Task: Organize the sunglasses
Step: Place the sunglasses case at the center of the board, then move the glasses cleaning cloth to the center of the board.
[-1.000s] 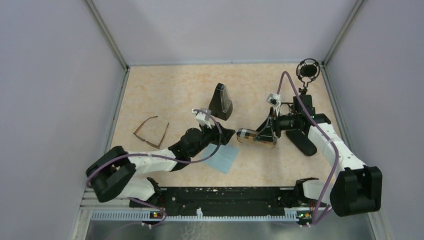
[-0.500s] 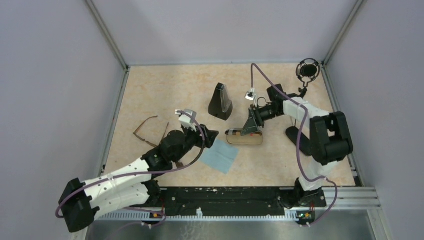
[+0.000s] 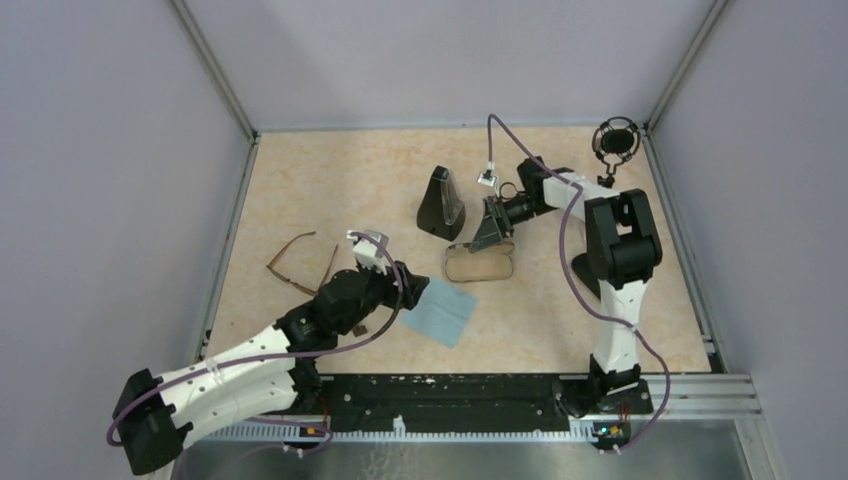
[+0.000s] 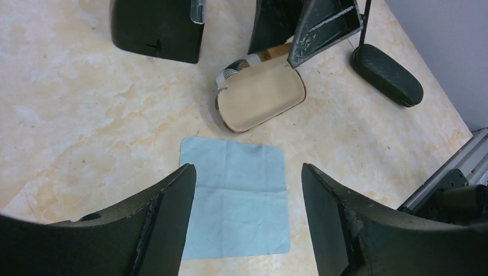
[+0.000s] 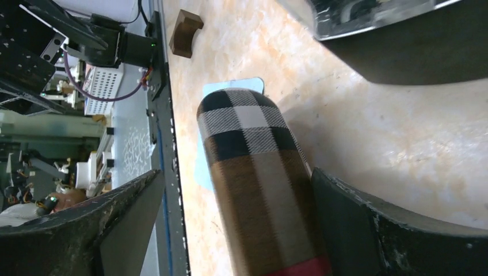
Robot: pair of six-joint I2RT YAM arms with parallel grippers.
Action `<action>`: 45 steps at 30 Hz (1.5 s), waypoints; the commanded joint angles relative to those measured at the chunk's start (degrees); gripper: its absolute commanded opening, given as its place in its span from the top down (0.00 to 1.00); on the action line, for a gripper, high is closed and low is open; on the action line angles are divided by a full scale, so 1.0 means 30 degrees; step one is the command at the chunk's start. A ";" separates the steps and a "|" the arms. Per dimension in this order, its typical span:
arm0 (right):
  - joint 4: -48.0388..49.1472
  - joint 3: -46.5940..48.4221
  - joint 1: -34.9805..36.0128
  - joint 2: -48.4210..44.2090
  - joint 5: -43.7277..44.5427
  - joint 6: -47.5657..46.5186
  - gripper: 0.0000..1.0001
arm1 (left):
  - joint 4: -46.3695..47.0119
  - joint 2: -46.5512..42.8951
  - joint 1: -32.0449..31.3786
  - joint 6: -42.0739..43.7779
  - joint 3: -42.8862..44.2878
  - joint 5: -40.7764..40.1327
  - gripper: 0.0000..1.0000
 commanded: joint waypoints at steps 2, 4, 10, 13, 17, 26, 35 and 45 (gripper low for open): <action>-0.1779 0.1965 0.0105 0.1305 -0.0890 -0.1000 0.01 | 0.0370 0.0268 -0.0045 -0.0332 0.0031 0.0682 0.26; -0.1579 0.2117 0.0112 0.1315 -0.0424 -0.0992 0.01 | 0.0399 0.0264 -0.0030 -0.0362 -0.0011 0.0755 0.26; 0.0049 0.2095 0.0105 0.0833 0.1158 -0.0204 0.01 | 0.0412 0.0028 -0.0030 -0.0443 -0.0179 0.0648 0.26; 0.0480 0.2216 0.0108 0.0598 0.1593 -0.0033 0.01 | 0.0370 -0.0144 -0.0030 -0.0478 -0.0338 0.0584 0.26; 0.0718 0.2701 0.0105 0.0123 0.2199 0.0067 0.01 | 0.0330 -0.0248 -0.0030 -0.0224 -0.0495 0.0347 0.25; 0.0956 0.2795 0.0105 -0.2529 0.3911 0.0030 0.01 | -0.1171 0.1147 -0.0030 0.0288 0.0474 0.1069 0.26; 0.6415 -0.3962 0.0043 -1.1692 0.8116 0.3165 0.01 | -0.1402 0.5038 -0.0881 0.0490 0.1438 0.3068 0.45; 0.7734 -0.9958 -0.1249 -2.1205 0.7195 0.4753 0.32 | -0.2601 1.1230 -0.3722 0.1766 0.4258 0.2318 0.79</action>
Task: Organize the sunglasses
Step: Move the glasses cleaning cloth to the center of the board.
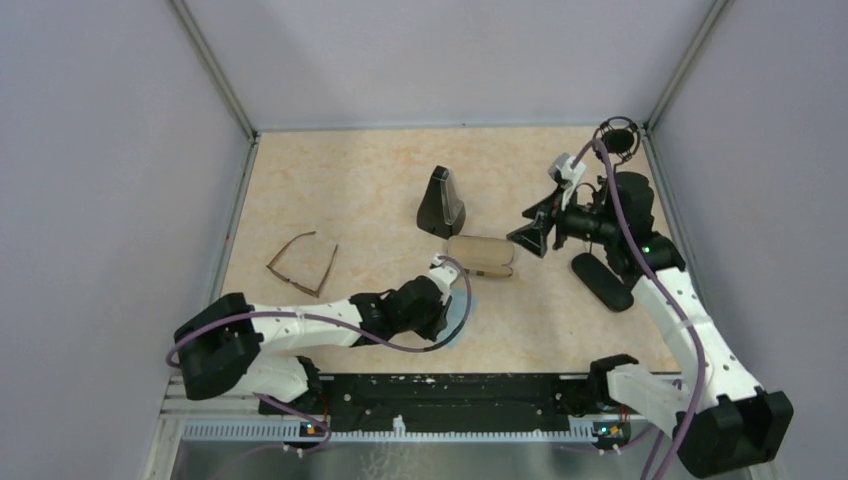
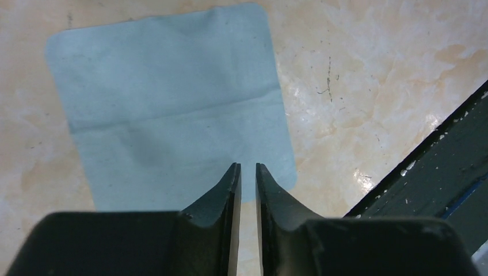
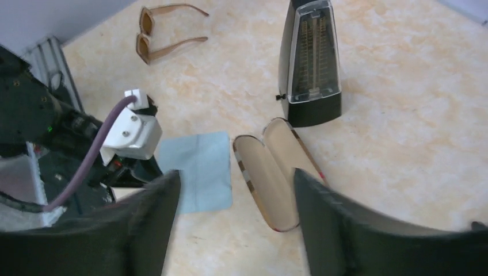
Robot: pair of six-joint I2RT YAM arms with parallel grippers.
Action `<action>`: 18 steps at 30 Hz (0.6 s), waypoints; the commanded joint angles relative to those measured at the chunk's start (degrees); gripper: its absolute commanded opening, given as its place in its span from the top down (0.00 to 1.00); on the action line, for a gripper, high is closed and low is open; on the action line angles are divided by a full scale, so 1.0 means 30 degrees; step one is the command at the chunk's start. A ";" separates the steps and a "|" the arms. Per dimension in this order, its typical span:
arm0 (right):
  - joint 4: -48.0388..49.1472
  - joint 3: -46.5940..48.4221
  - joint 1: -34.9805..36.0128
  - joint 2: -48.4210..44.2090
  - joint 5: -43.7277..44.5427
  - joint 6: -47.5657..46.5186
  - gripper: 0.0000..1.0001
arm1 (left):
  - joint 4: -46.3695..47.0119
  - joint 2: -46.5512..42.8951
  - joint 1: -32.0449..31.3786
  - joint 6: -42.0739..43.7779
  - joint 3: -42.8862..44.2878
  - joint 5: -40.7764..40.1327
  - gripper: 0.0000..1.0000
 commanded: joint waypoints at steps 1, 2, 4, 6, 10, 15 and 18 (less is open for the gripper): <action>0.0022 -0.1544 -0.0253 -0.2269 0.0008 -0.0933 0.53 | -0.0189 0.1515 -0.0593 0.0701 0.1355 -0.0138 0.82; 0.0105 -0.1931 -0.0252 -0.2801 0.0892 -0.1220 0.77 | -0.0147 0.1868 -0.0659 0.0746 0.1507 -0.0066 0.85; 0.0519 -0.3033 -0.0252 -0.3795 0.2467 -0.1573 1.00 | -0.0107 0.2386 -0.0746 0.0781 0.1776 0.0078 0.90; 0.1269 -0.4026 -0.0267 -0.4391 0.3822 -0.1335 0.92 | -0.0200 0.2769 -0.0850 0.0736 0.2045 0.0155 0.93; 0.1661 -0.4387 -0.0352 -0.4807 0.5089 -0.1342 0.85 | -0.0214 0.3286 -0.1269 0.0522 0.2237 0.0324 0.97; 0.1990 -0.4485 -0.0373 -0.4708 0.5355 -0.1224 0.75 | 0.0254 0.4117 -0.1799 0.0170 0.2399 0.0867 0.99; 0.1948 -0.4484 -0.0368 -0.4567 0.5705 -0.1274 0.72 | 0.0537 0.4787 -0.2244 -0.0095 0.2643 0.1076 1.00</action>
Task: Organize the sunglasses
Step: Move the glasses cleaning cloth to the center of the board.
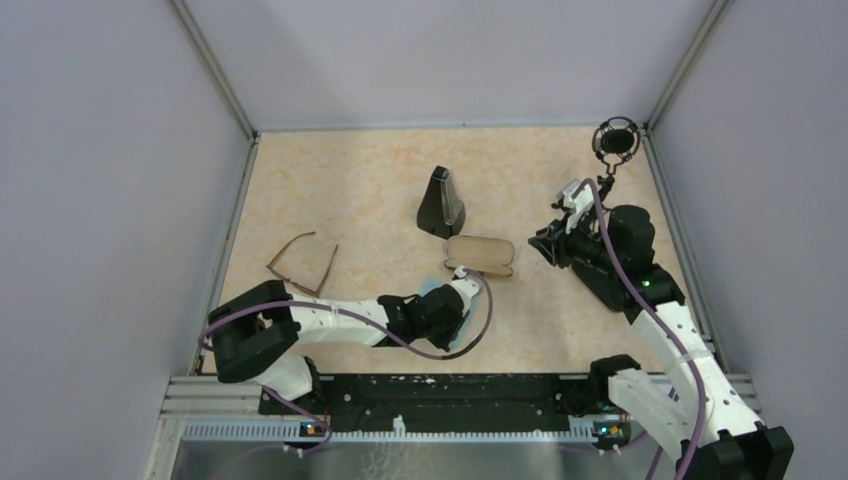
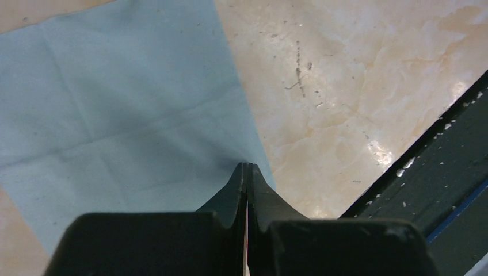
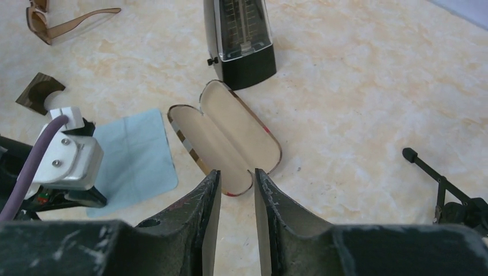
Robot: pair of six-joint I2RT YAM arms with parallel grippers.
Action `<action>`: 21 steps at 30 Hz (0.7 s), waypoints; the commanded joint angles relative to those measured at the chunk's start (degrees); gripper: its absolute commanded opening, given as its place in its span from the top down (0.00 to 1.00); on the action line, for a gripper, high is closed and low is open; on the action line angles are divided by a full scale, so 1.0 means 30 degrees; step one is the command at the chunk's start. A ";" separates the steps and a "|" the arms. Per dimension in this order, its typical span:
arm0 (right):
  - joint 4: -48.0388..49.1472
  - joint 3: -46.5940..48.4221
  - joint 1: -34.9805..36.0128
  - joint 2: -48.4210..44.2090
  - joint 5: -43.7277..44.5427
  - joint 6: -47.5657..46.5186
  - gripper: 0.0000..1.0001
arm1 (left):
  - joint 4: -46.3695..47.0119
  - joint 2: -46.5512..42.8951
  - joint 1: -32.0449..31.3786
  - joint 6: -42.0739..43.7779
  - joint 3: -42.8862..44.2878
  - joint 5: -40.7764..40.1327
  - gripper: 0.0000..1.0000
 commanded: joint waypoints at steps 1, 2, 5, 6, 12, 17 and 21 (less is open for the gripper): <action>0.0893 0.0149 -0.0143 -0.0068 0.0897 -0.0217 0.71 | 0.0862 0.1020 -0.0702 -0.0563 0.0850 0.0656 1.00; 0.0844 0.0196 -0.0129 0.0005 0.0942 -0.0246 0.71 | 0.0963 0.1262 -0.0830 -0.0660 0.0985 0.0708 1.00; 0.0651 0.0291 -0.0145 0.0212 0.0953 -0.0338 0.70 | 0.0965 0.2039 -0.1287 -0.0834 0.1501 0.0934 1.00; 0.0605 0.0320 -0.0144 0.0248 0.0953 -0.0382 0.70 | 0.1243 0.2287 -0.1415 -0.0934 0.1648 0.1062 1.00; 0.0329 0.0412 -0.0144 0.0312 0.0895 -0.0577 0.69 | 0.3099 0.3419 -0.2320 -0.2327 0.1844 0.2151 1.00; 0.0212 0.0441 -0.0143 0.0436 0.0708 -0.0608 0.67 | 0.3571 0.3720 -0.2981 -0.2647 0.2499 0.1845 0.97; -0.0252 0.0629 -0.0169 0.0690 0.0916 -0.0635 0.48 | 0.3771 0.2345 -0.3037 -0.2384 0.2730 0.0738 0.82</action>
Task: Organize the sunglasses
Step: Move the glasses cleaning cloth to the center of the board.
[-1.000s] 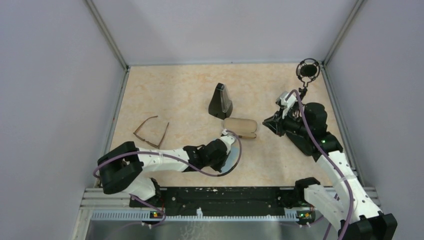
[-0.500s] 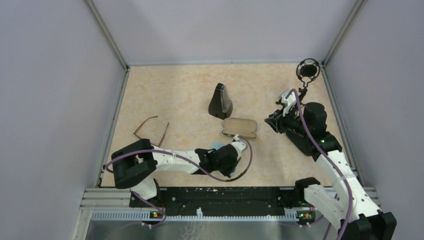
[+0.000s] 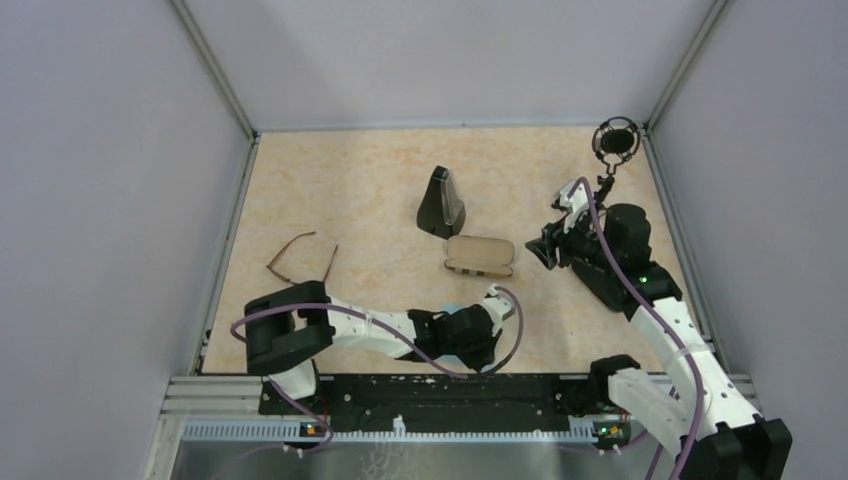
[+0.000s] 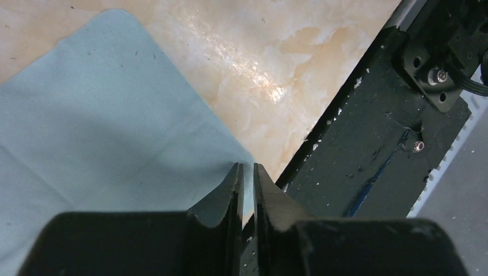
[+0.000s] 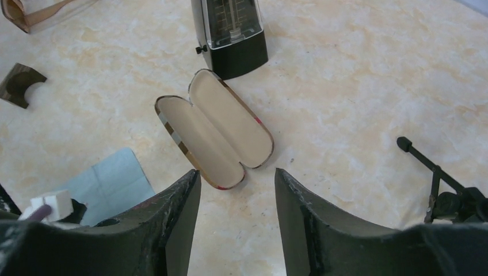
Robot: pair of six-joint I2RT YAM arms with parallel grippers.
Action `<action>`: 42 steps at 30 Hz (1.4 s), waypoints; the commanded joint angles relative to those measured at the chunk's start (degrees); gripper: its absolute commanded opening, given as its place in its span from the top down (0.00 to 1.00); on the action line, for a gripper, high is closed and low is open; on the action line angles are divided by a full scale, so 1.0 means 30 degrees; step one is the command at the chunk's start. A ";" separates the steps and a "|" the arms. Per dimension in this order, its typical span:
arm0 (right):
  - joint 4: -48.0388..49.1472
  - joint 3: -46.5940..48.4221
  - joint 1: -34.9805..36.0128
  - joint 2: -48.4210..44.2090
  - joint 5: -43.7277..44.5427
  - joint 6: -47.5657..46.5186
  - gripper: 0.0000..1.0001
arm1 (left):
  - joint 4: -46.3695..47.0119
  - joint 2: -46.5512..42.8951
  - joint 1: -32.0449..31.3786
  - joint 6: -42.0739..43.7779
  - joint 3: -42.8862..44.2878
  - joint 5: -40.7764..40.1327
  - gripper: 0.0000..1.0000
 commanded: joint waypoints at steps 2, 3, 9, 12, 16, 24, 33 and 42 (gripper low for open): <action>-0.0665 0.0848 -0.0179 0.0323 0.0299 -0.0219 0.34 | 0.0079 -0.2218 -0.0144 0.0445 0.0831 -0.1335 0.74; -0.0962 0.0994 -0.0193 0.0365 0.0301 -0.0201 0.31 | -0.0427 -0.2785 -0.0123 0.0512 0.0977 -0.1862 0.67; -0.2413 0.1424 -0.0217 0.1633 -0.1189 0.0599 0.37 | -0.4559 -0.6113 0.0497 0.1130 0.1546 -0.5416 0.50; -0.3024 0.1378 -0.0169 0.3208 -0.2058 0.0547 0.48 | -0.5223 -0.7492 0.2709 0.0565 0.0191 -0.5137 0.48; -0.3675 0.1366 0.0034 0.5078 -0.3119 0.0064 0.56 | -0.2929 -0.8497 0.6267 0.0835 -0.1954 -0.3154 0.52; -0.3349 0.1003 0.0568 0.5955 -0.4220 -0.0345 0.56 | -0.2492 -0.4800 0.8192 0.1493 -0.1271 -0.0396 0.53; -0.3249 0.0881 0.0567 0.6162 -0.4410 -0.0548 0.55 | -0.2484 -0.1597 0.8490 0.1589 -0.0386 0.1244 0.59; -0.3350 0.0969 0.0595 0.6554 -0.4352 -0.0608 0.55 | -0.2812 -0.1377 0.8534 0.1746 -0.0300 0.2236 0.70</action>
